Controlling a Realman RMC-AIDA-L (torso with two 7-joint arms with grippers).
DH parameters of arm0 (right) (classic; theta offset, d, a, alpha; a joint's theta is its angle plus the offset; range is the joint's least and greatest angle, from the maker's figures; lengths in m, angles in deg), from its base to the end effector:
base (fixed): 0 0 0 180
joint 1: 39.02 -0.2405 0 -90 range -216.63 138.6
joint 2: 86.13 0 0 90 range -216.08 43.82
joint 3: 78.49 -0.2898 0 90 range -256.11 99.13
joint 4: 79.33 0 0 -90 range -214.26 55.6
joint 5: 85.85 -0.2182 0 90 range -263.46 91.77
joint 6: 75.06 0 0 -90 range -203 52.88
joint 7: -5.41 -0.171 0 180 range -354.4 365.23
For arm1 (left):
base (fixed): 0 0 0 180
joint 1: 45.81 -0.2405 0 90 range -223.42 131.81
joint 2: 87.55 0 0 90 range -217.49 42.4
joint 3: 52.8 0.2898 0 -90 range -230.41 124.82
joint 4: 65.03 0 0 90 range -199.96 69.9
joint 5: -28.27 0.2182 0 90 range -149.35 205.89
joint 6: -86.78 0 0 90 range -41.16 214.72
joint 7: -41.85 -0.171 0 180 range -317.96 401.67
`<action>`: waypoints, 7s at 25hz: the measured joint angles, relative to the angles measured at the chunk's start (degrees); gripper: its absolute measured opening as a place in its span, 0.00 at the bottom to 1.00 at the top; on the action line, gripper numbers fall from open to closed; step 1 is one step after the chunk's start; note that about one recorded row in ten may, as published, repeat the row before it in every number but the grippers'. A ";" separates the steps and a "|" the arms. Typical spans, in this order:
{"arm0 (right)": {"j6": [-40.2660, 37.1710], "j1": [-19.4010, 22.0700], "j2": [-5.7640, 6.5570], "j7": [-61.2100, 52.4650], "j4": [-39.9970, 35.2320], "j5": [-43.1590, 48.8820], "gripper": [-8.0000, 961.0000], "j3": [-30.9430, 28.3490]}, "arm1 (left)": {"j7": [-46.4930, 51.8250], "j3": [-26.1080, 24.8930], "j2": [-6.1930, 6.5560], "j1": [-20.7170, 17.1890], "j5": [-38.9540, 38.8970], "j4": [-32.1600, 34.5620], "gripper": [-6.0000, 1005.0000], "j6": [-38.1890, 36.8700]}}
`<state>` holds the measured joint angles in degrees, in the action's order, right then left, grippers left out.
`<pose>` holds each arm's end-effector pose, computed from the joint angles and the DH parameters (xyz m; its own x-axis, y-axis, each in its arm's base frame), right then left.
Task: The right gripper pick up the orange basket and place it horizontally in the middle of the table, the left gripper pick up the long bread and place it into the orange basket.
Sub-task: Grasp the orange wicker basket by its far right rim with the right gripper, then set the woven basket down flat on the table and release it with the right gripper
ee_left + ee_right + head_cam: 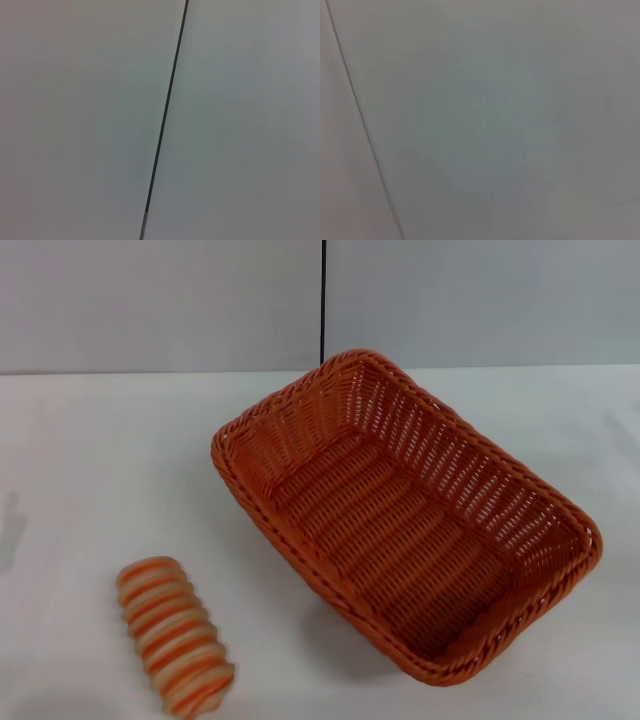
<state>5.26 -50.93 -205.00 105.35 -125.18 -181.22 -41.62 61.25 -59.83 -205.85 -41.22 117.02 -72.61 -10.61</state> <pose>0.3586 0.3282 0.0666 0.5347 -0.1806 -0.8255 -0.7693 -0.5082 -0.3871 -0.4112 0.2045 0.0095 0.5574 -0.2280 0.7983 0.8226 0.0215 -0.5682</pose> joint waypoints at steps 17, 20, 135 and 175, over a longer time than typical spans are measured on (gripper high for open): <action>8.17 -19.48 1.49 -58.24 -21.96 44.90 0.58 11.50 | -0.56 -0.01 -0.06 1.15 0.11 1.96 0.83 3.11; 8.83 -21.91 1.51 -60.45 -19.92 47.33 0.58 11.61 | -0.44 -0.09 -0.11 1.14 0.05 2.28 0.83 3.48; -10.77 -42.88 -0.32 8.95 7.01 45.05 0.15 28.70 | -0.66 3.53 -0.32 -10.52 0.37 0.80 0.82 -6.86; -7.02 -20.85 -0.24 -2.63 -22.12 20.78 0.54 30.71 | 9.85 15.07 0.28 -7.42 0.38 9.32 0.82 -7.62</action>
<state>-1.75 -71.78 -205.24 102.72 -147.30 -160.44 -10.91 71.10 -44.75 -205.57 -48.64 117.40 -63.28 -18.23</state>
